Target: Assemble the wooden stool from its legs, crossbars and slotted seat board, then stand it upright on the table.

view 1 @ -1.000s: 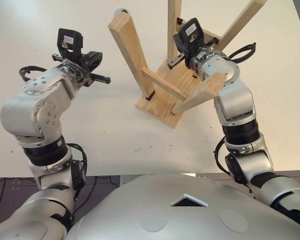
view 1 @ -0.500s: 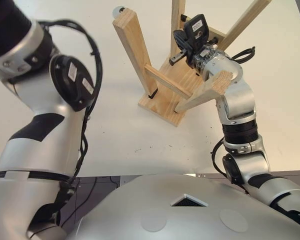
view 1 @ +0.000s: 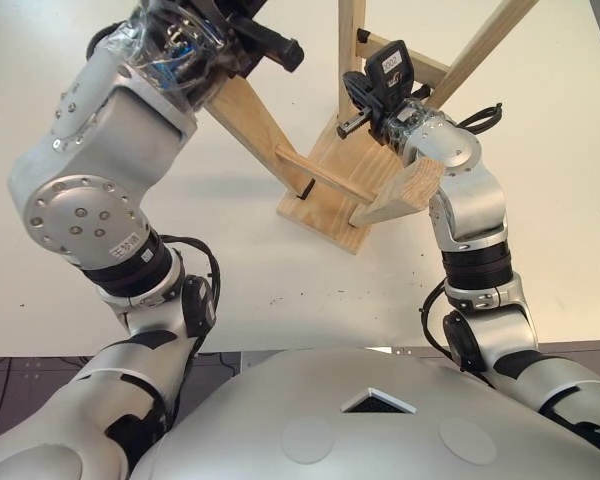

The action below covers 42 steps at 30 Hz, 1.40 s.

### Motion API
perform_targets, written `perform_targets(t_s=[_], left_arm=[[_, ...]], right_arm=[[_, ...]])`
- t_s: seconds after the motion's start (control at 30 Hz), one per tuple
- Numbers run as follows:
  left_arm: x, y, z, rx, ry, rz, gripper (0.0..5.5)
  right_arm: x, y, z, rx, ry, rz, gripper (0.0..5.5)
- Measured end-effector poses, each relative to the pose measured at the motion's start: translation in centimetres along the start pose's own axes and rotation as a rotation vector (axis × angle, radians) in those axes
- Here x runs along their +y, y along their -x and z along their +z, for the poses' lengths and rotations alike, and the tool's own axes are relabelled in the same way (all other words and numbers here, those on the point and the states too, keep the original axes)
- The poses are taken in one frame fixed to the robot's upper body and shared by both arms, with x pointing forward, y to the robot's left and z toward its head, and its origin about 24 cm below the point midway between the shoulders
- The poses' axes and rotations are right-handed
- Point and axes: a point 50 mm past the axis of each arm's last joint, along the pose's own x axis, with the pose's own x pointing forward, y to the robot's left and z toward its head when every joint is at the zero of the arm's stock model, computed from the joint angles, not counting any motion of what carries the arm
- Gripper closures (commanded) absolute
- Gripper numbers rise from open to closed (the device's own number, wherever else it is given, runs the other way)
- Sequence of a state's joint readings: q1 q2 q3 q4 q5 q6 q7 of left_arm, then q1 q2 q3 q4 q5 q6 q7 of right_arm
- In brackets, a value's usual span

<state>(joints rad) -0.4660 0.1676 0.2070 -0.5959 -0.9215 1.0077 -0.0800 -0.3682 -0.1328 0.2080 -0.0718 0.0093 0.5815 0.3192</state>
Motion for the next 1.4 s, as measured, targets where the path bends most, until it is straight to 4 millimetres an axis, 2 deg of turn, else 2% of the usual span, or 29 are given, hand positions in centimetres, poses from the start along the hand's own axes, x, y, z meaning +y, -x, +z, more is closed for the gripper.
perform_targets(t_s=[0.1, 0.27, 0.37, 0.43, 0.47, 0.53, 0.6, 0.67, 0.73, 0.77, 0.8, 0.83, 0.87, 0.9, 1.0, 1.03, 1.07, 1.1, 1.17, 1.23, 1.27, 1.33, 1.37, 1.4], left_arm=[[-0.5, -0.3, -0.5, 0.003, -0.015, -0.002, 5.46], [-2.9, -1.2, -1.6, 0.004, 0.039, -0.031, 5.46], [-3.0, -1.3, -1.8, 0.014, 0.030, -0.027, 5.46], [-3.0, -1.3, -1.8, 0.017, 0.026, -0.029, 5.46], [-3.0, -1.3, -1.8, 0.018, 0.024, -0.029, 5.46], [-3.0, -1.3, -1.8, 0.022, 0.016, -0.031, 5.46], [-3.0, -1.3, -1.7, 0.014, 0.016, -0.032, 5.46], [-3.1, -1.3, -1.7, -0.002, 0.045, -0.041, 5.46], [-2.3, -1.2, -1.5, -0.020, 0.126, -0.036, 5.46], [-1.9, -1.0, -1.3, -0.034, 0.156, -0.029, 5.46], [-1.5, -0.9, -0.8, -0.053, 0.181, -0.021, 5.46], [-0.5, -0.7, 0.0, -0.063, 0.184, 0.016, 5.46], [0.7, -0.4, 1.5, -0.086, 0.152, 0.074, 5.46], [0.7, -0.4, 3.6, -0.130, 0.110, 0.063, 5.46], [-0.6, -0.5, 9.1, -0.231, -0.002, -0.023, 5.46], [-0.9, -0.4, 10.2, -0.253, -0.035, -0.039, 5.46], [-1.3, -0.2, 11.6, -0.263, -0.074, -0.052, 5.46], [-1.4, -0.1, 12.1, -0.260, -0.091, -0.053, 5.46], [-1.5, -0.2, 12.0, -0.229, -0.073, -0.065, 5.46], [-2.1, -0.1, 10.5, -0.169, -0.032, -0.098, 5.46], [-2.0, 0.0, 9.0, -0.125, 0.010, -0.101, 5.46], [-1.1, 0.4, 3.8, 0.026, 0.136, -0.054, 5.46], [-1.1, 0.8, 0.6, 0.099, 0.209, -0.035, 5.46], [-1.1, 1.2, 0.0, 0.068, 0.216, -0.022, 5.46]], right_arm=[[-0.2, 0.0, -0.2, 0.007, -0.005, -0.003, 5.50], [-0.2, 0.1, -0.8, 0.028, -0.013, 0.000, 5.50], [0.0, 0.3, -1.5, 0.048, -0.036, 0.048, 5.50], [-0.5, 1.0, -1.1, 0.013, -0.140, 0.115, 5.50], [-1.9, 1.7, -0.3, -0.033, -0.222, 0.133, 5.50], [-4.2, 2.9, 2.8, -0.198, -0.400, 0.181, 5.50], [-6.7, 4.1, 7.2, -0.411, -0.509, 0.219, 5.50], [-9.6, 6.5, 12.0, -0.653, -0.589, 0.242, 5.50], [-12.1, 8.9, 14.4, -0.785, -0.617, 0.216, 5.50], [-13.0, 9.6, 14.5, -0.797, -0.610, 0.178, 5.50], [-13.7, 9.9, 14.0, -0.788, -0.610, 0.138, 5.50], [-14.4, 9.8, 12.6, -0.761, -0.634, 0.087, 5.50], [-14.9, 9.5, 9.9, -0.695, -0.675, 0.012, 5.50], [-15.2, 9.1, 7.7, -0.635, -0.704, -0.046, 5.50], [-15.1, 8.5, 4.2, -0.518, -0.690, -0.148, 5.50], [-15.0, 8.4, 3.3, -0.490, -0.678, -0.168, 5.50], [-14.7, 8.2, 1.7, -0.429, -0.659, -0.200, 5.50], [-14.3, 8.1, 0.3, -0.372, -0.642, -0.216, 5.50], [-13.8, 7.8, -1.1, -0.306, -0.608, -0.232, 5.50], [-13.8, 7.5, -2.6, -0.236, -0.579, -0.280, 5.50], [-13.8, 7.5, -3.6, -0.199, -0.578, -0.303, 5.50], [-13.7, 7.5, -5.0, -0.148, -0.580, -0.323, 5.50], [-13.7, 7.4, -5.4, -0.131, -0.577, -0.330, 5.50], [-13.8, 7.4, -5.7, -0.120, -0.569, -0.341, 5.50]])
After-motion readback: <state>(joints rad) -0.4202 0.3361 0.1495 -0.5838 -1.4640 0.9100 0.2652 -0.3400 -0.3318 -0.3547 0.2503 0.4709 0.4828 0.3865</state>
